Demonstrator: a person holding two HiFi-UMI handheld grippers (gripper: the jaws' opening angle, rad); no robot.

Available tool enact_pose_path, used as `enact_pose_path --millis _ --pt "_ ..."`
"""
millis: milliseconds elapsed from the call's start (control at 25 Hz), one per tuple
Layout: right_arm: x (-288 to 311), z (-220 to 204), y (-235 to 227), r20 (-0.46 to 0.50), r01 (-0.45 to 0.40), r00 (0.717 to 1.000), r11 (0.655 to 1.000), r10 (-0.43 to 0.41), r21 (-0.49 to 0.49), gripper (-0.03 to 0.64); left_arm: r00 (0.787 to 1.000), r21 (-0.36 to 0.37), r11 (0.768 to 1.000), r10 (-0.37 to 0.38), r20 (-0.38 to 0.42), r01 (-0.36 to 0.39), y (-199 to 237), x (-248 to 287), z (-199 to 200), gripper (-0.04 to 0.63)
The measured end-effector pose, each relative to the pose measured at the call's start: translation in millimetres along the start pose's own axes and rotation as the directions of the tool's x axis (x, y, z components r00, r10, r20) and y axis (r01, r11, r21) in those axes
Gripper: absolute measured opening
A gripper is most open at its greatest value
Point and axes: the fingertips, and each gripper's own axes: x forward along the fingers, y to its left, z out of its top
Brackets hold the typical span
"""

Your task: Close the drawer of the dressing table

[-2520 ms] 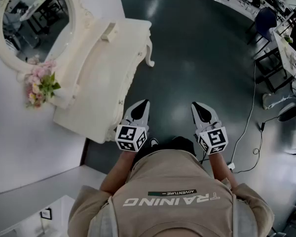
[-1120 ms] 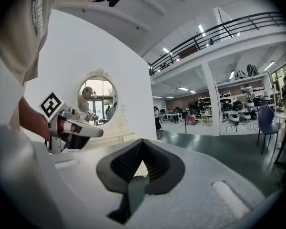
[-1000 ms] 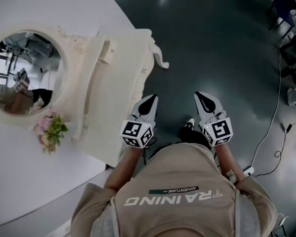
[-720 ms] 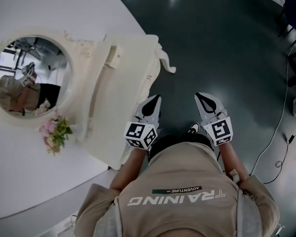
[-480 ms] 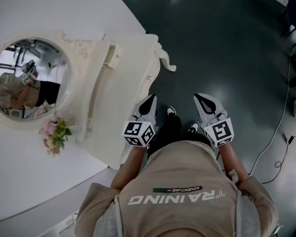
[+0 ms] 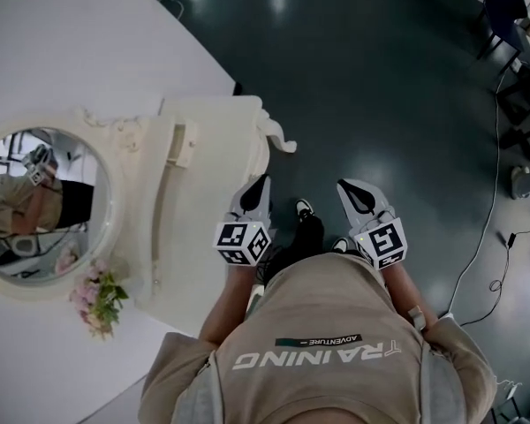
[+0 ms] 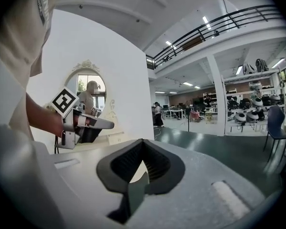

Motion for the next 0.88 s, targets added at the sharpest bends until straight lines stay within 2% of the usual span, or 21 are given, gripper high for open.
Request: enact_pose_path --millis 160,280,400,560,680,880 --pt "33.1 26.0 -24.3 -0.003 0.005 1.0 1.0 -0.005 -0.004 0.002 0.999 -0.009 1.0 -0.018 0.048 0.018 19.4 39.9 26.3 0.017" --pt "69.1 50.2 -38.4 0.003 -0.003 1.0 1.0 0.003 -0.026 0.002 0.998 -0.023 0.999 -0.031 0.05 0.033 34.7 60.2 36.0 0.017" --pt "99.5 65.1 -40.9 0.022 -0.003 1.0 0.999 0.003 -0.039 0.002 0.998 0.013 0.999 -0.042 0.055 0.041 55.7 68.6 43.4 0.017" --pt "126.8 60.2 -36.9 0.017 -0.001 1.0 1.0 0.0 0.006 0.002 0.996 0.083 0.996 -0.027 0.082 0.02 88.7 72.2 49.6 0.017" --pt "144.2 56.3 -36.9 -0.026 -0.016 1.0 0.999 0.018 0.05 0.002 0.998 0.046 0.999 0.007 0.06 -0.01 111.6 75.3 39.1 0.017" --pt "176.0 61.6 -49.3 -0.052 -0.042 0.998 0.999 0.043 0.035 0.003 0.994 -0.022 0.996 0.093 0.056 -0.092 147.8 74.8 35.2 0.017"
